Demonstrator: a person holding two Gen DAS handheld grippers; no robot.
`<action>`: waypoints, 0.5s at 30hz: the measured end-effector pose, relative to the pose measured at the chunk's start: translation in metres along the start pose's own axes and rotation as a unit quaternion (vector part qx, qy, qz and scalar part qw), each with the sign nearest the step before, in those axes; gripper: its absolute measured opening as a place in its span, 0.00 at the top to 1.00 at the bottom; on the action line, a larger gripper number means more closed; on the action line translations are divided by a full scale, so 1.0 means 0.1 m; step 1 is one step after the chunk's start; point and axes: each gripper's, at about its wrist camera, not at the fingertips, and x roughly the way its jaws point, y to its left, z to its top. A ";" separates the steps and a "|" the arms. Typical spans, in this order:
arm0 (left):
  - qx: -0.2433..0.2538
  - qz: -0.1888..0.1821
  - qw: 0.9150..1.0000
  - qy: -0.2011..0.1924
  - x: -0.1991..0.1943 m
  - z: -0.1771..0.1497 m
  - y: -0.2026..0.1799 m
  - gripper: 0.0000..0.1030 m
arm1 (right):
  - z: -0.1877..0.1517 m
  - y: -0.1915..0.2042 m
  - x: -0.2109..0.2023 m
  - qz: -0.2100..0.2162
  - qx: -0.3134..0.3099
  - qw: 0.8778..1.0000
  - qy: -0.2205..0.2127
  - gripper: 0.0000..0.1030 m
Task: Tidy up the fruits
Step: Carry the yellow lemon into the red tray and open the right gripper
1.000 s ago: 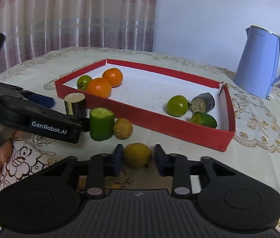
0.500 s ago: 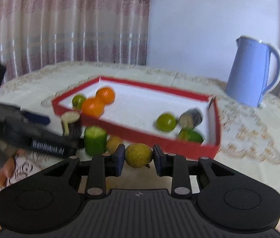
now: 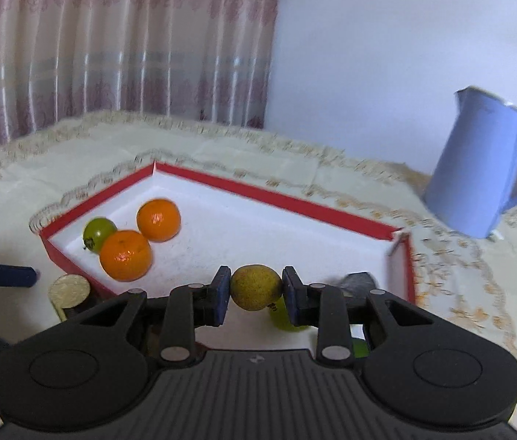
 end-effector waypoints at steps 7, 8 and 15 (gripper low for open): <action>0.000 0.000 1.000 0.000 0.00 0.00 0.00 0.00 | 0.04 0.10 0.38 0.002 -0.016 0.999 0.042 0.71; 0.000 0.000 1.000 0.000 0.00 0.00 0.00 0.00 | 0.03 0.10 0.42 -0.001 -0.015 0.999 0.044 0.71; 0.000 0.000 1.000 0.000 0.00 0.00 0.00 0.00 | 0.00 0.06 0.35 0.013 0.006 0.999 0.041 0.58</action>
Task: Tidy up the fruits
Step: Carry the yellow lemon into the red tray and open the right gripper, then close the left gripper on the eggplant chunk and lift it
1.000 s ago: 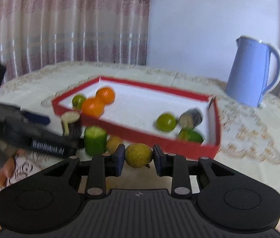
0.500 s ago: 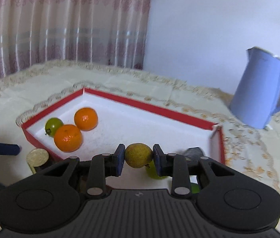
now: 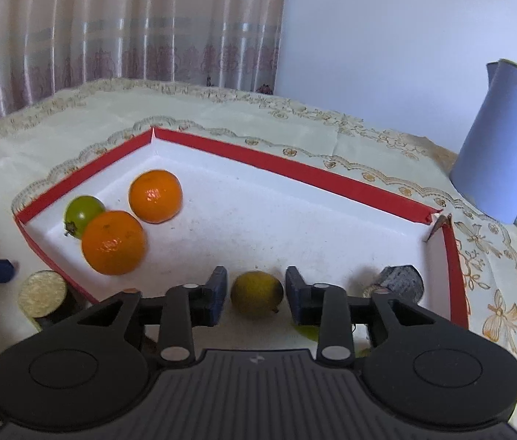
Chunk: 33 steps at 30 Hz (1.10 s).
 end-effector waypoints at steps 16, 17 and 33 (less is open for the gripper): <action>-0.009 0.003 1.000 -0.009 -0.03 0.00 0.04 0.10 | -0.74 -0.26 -1.04 -0.013 0.083 0.991 -0.106 0.22; -0.009 0.006 1.000 -0.010 -0.03 0.00 0.03 0.11 | -0.75 -0.25 -1.02 -0.012 0.085 0.991 -0.105 0.22; -0.002 0.011 0.999 -0.032 -0.12 -0.01 0.00 0.70 | -0.88 -0.39 -0.83 0.013 0.131 0.990 -0.045 0.22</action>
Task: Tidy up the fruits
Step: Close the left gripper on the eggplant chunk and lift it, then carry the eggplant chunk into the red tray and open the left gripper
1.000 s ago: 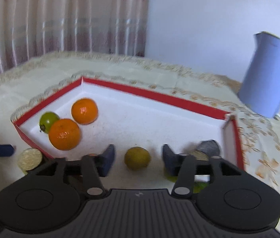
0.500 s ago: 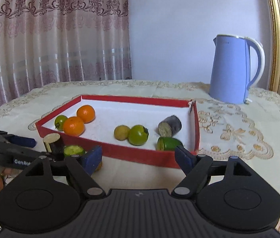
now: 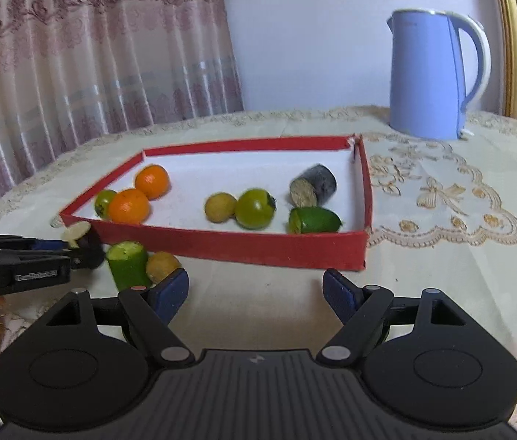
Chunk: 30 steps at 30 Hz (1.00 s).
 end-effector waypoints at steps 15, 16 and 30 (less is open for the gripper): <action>0.045 -0.031 0.997 -0.048 -0.18 0.56 -0.32 0.71 | -0.01 0.15 0.16 -0.038 -0.045 0.997 0.048 0.04; 0.046 -0.033 0.997 -0.046 -0.13 0.62 -0.35 0.71 | -0.01 0.15 0.16 -0.039 -0.047 0.997 0.048 0.04; 0.058 -0.023 0.998 -0.001 0.67 0.90 -0.57 0.70 | -0.01 0.14 0.17 -0.038 -0.046 0.997 0.049 0.04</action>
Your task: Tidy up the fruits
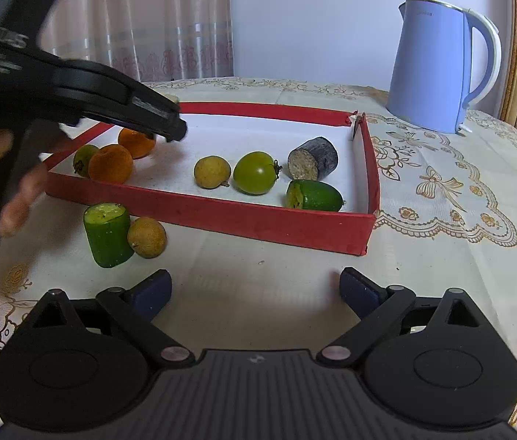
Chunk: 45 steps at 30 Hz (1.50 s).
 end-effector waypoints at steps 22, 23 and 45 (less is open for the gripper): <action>-0.007 0.051 0.996 -0.071 -0.44 -0.22 0.16 0.12 | -0.01 0.01 -0.02 0.000 0.000 1.000 0.000 0.03; -0.018 0.053 0.996 -0.075 -0.52 -0.28 0.22 0.10 | -0.01 0.01 -0.02 0.000 0.000 1.000 0.000 0.03; -0.111 0.058 0.992 0.015 -0.58 -0.94 0.80 0.03 | 0.10 0.53 0.02 -0.018 -0.133 0.990 -0.051 0.06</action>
